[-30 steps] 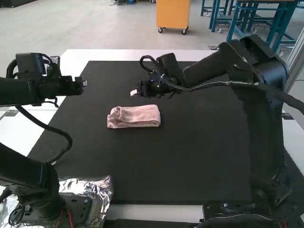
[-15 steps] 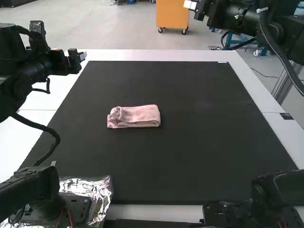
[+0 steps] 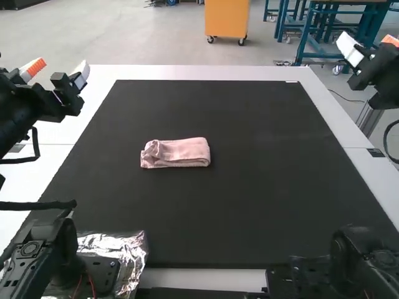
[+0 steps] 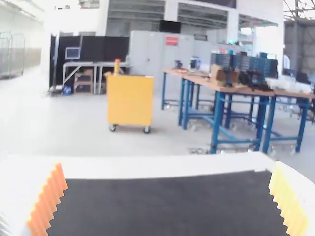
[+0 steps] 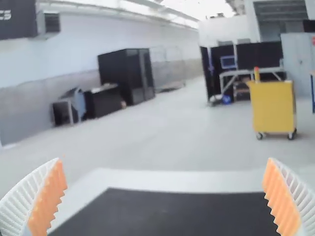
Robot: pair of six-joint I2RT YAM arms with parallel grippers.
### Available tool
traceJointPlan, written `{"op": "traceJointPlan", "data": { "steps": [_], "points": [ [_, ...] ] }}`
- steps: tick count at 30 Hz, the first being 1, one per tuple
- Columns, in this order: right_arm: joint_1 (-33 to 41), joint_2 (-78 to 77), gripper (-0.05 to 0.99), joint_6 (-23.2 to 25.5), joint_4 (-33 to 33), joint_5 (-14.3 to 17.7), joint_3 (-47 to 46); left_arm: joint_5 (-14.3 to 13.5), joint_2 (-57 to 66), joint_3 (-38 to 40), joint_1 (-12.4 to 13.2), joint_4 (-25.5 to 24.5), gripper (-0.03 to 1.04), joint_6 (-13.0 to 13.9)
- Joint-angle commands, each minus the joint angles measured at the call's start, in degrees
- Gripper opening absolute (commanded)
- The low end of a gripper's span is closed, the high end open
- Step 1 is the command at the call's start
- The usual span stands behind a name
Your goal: Fold the towel.
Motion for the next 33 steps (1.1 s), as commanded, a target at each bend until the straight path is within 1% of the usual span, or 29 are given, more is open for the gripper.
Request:
{"op": "traceJointPlan", "data": {
  "steps": [1, 2, 3, 4, 6, 8, 9, 10, 11, 12, 13, 14, 15, 17, 18, 19, 20, 22, 23, 24, 25, 26, 27, 28, 29, 30, 31, 32, 33],
  "points": [
    [-1.5, -7.8, 0.91, -2.2, -2.2, 2.1, -0.4, 0.3, -5.3, -0.1, -0.5, -0.2, 0.97, -1.3],
    [-1.5, -9.0, 0.91, -2.5, -3.3, 2.7, -0.2, -0.1, -5.3, 0.1, -0.4, -1.2, 0.97, -1.3],
    [-1.6, -8.4, 0.91, -4.3, -5.6, 4.8, 1.0, -1.1, -5.1, 0.3, -0.5, -2.6, 0.97, -1.3],
    [-1.6, -8.0, 0.91, -4.6, -6.6, 7.4, 1.8, -1.9, -5.2, 0.4, -0.6, -2.7, 0.97, -1.1],
    [-1.4, -8.1, 0.91, -6.0, -6.5, 9.7, 1.8, -2.3, -5.2, 0.7, -0.8, -2.0, 0.97, -0.9],
    [-1.3, -8.1, 0.91, -6.8, -5.8, 14.6, 0.3, -4.0, -5.2, 0.9, -0.6, -0.7, 0.97, -0.4],
    [-1.4, -8.1, 0.91, -7.5, -2.6, 15.9, -1.7, -4.0, -5.2, 0.7, -0.5, 0.7, 0.97, 0.4],
    [-1.4, -8.1, 0.91, -7.3, 1.4, 17.6, -4.4, -4.2, -5.2, 0.5, -0.4, 1.6, 0.97, 2.4],
    [-1.4, -8.1, 0.91, -8.5, 3.9, 18.5, -6.8, -4.4, -5.2, -0.2, -0.3, 2.7, 0.97, 5.5],
    [-1.7, -8.1, 0.91, -11.2, 5.2, 21.3, -9.1, -4.7, -5.2, -1.2, -0.2, 4.2, 0.97, 7.4],
    [-1.8, -8.1, 0.91, -12.7, 6.6, 22.5, -11.6, -5.5, -5.2, -2.8, -0.1, 6.7, 0.97, 7.6],
    [-1.8, -8.1, 0.91, -13.7, 7.9, 22.6, -13.9, -7.3, -5.2, -4.7, -0.1, 9.2, 0.97, 7.9],
    [-1.8, -8.1, 0.91, -15.6, 8.7, 22.5, -15.9, -9.0, -5.1, -6.7, 0.1, 11.8, 0.97, 9.3],
    [-1.8, -8.1, 0.91, -18.6, 10.8, 22.3, -19.7, -10.4, -5.2, -10.4, 0.5, 15.6, 0.97, 12.0],
    [-1.8, -8.1, 0.91, -19.6, 11.7, 22.3, -21.3, -11.3, -5.2, -11.9, 0.6, 16.4, 0.97, 15.6],
    [-1.8, -8.1, 0.91, -19.8, 12.4, 22.5, -22.9, -11.8, -5.2, -13.3, 0.7, 16.8, 0.97, 18.3],
    [-1.8, -8.1, 0.91, -21.4, 14.8, 22.6, -24.4, -12.0, -5.1, -14.7, 0.8, 17.1, 0.97, 20.3],
    [-1.8, -8.2, 0.91, -24.0, 22.3, 22.2, -27.4, -12.5, -5.1, -17.8, 0.9, 19.7, 0.97, 23.0],
    [-1.8, -8.2, 0.91, -23.3, 26.7, 23.7, -29.3, -12.5, -5.2, -19.4, 0.9, 21.5, 0.97, 24.5],
    [-1.9, -8.2, 0.91, -22.3, 31.5, 28.5, -31.3, -12.6, -5.1, -21.2, 0.8, 23.9, 0.97, 25.3],
    [-1.9, -8.1, 0.91, -21.4, 37.4, 33.0, -33.8, -13.1, -5.1, -23.0, 0.7, 27.1, 0.97, 25.3],
    [-1.9, -8.2, 0.91, -20.7, 44.9, 35.0, -36.4, -13.6, -5.2, -24.7, 0.7, 30.7, 0.97, 25.2],
    [-1.8, -8.1, 0.91, -20.4, 52.0, 36.0, -39.4, -14.2, -5.2, -26.5, 0.6, 34.3, 0.97, 25.0],
    [-1.9, -8.1, 0.91, -19.2, 59.8, 37.1, -42.3, -14.6, -5.2, -28.5, 0.6, 38.1, 0.97, 24.3],
    [-1.9, -8.1, 0.91, -18.6, 66.0, 37.3, -45.3, -15.2, -5.1, -30.6, 0.6, 41.7, 0.97, 23.0],
    [-1.9, -8.2, 0.91, -19.2, 68.9, 36.9, -47.8, -15.8, -5.1, -32.6, 0.6, 45.0, 0.97, 22.2],
    [-1.9, -8.2, 0.91, -18.0, 65.9, 36.0, -46.6, -16.4, -5.1, -34.5, 0.6, 48.0, 0.97, 21.7],
    [-1.6, -8.2, 0.91, -14.6, 61.8, 35.3, -47.1, -16.8, -5.2, -35.6, 0.5, 47.4, 0.97, 20.0],
    [-1.6, -8.2, 0.91, -13.3, 56.5, 35.3, -47.0, -16.7, -5.2, -35.1, 0.6, 45.2, 0.97, 16.9]
  ]
}}
